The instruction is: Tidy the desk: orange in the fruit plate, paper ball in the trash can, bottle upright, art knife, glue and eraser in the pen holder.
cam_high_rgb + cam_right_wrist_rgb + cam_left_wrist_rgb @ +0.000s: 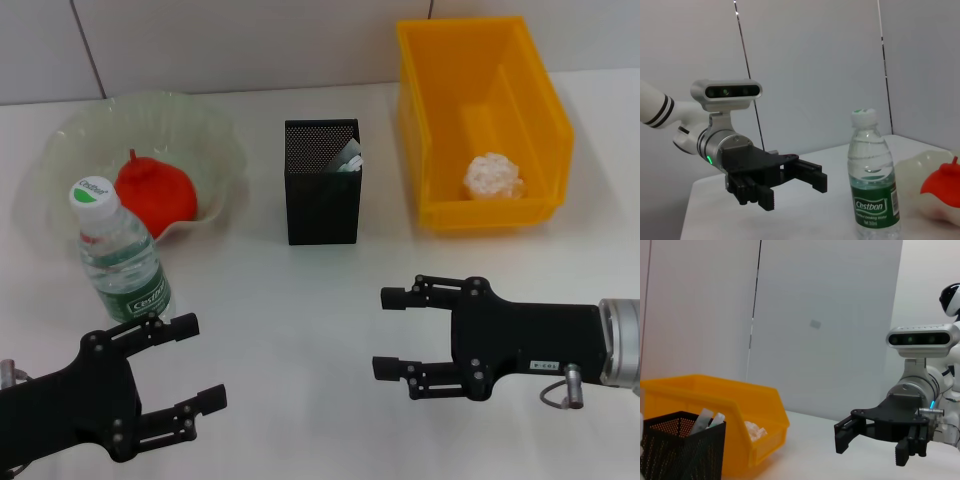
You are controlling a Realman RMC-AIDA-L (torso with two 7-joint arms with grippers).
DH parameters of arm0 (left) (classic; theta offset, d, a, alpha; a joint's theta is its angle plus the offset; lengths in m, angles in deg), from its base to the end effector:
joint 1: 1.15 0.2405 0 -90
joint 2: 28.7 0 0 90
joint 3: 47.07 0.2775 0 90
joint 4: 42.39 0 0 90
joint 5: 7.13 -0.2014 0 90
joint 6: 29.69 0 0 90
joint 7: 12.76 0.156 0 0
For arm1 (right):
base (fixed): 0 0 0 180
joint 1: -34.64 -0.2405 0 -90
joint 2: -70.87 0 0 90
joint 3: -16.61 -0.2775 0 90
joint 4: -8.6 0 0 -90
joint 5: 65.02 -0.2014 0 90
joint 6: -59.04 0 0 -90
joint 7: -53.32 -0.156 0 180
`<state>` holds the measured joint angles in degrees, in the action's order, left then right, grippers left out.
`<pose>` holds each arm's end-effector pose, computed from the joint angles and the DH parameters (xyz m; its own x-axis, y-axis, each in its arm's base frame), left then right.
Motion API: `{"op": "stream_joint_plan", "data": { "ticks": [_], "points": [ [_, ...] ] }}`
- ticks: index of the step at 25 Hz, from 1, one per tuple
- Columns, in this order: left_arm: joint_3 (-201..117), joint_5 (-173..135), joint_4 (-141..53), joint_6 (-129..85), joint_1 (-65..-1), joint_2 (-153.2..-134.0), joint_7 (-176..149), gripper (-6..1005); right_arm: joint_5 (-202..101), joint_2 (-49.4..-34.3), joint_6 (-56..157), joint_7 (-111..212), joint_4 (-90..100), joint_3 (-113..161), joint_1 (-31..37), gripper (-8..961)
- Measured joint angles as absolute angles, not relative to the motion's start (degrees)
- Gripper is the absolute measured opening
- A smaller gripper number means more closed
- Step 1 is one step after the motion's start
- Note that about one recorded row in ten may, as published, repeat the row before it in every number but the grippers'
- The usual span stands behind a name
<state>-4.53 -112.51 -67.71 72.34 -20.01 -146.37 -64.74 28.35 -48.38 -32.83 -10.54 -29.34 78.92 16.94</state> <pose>-0.3000 0.2425 -0.0321 0.7380 0.1427 0.6595 0.3013 -0.9442 -0.1329 0.2719 0.2682 -0.0477 0.7914 -0.1721 -0.5865 -0.2863 -0.9521 -0.1070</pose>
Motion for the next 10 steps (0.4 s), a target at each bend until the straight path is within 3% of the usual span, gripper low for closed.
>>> {"op": "stream_joint_plan", "data": {
  "ticks": [10],
  "points": [
    [-4.5,-112.6,-67.7,72.0,-20.2,-146.47,-64.8,802,28.4,-48.55,-32.4,-9.6,-28.5,78.9,16.5,769]
  ]
}}
